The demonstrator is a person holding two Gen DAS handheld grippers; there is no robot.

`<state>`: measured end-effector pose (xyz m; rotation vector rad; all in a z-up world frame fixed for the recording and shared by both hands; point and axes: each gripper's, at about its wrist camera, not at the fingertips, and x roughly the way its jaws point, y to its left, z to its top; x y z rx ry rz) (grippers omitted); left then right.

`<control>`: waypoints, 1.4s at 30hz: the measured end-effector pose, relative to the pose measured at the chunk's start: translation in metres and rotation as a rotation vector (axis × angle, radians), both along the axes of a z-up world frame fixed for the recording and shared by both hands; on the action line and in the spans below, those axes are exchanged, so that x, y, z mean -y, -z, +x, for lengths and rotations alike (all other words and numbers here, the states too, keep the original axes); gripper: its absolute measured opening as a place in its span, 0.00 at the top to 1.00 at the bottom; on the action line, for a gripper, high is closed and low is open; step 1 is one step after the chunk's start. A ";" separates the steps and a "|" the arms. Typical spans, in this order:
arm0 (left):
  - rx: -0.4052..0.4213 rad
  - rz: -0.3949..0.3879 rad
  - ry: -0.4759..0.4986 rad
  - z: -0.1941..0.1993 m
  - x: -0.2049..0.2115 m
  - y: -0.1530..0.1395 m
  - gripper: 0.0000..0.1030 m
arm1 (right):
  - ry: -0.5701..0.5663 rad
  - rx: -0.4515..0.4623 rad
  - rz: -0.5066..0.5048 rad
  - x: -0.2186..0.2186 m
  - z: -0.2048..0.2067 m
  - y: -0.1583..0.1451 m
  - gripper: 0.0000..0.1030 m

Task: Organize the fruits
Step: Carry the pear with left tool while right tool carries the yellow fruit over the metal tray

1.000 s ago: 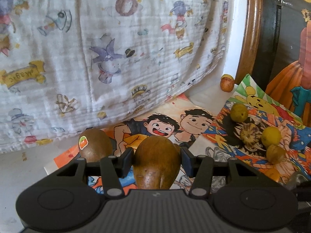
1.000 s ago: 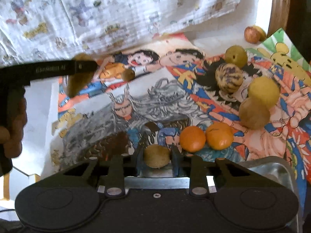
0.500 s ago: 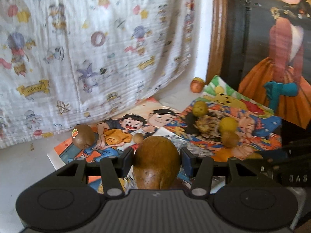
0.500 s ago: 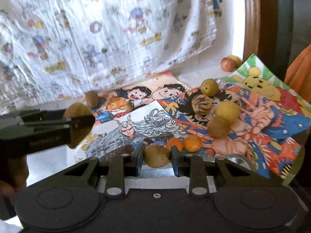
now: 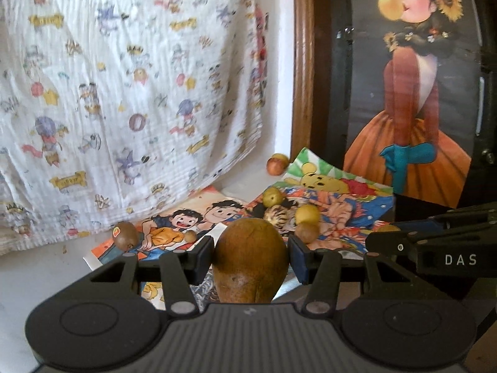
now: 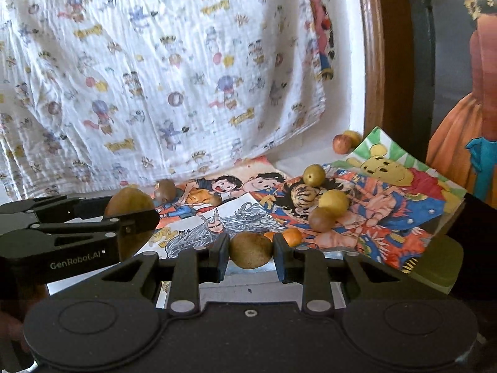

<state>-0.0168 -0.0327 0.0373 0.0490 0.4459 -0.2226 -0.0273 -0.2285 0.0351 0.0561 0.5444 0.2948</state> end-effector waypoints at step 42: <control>-0.279 0.039 0.088 0.003 0.036 0.105 0.46 | -0.018 -0.241 -0.078 0.018 0.014 0.114 0.69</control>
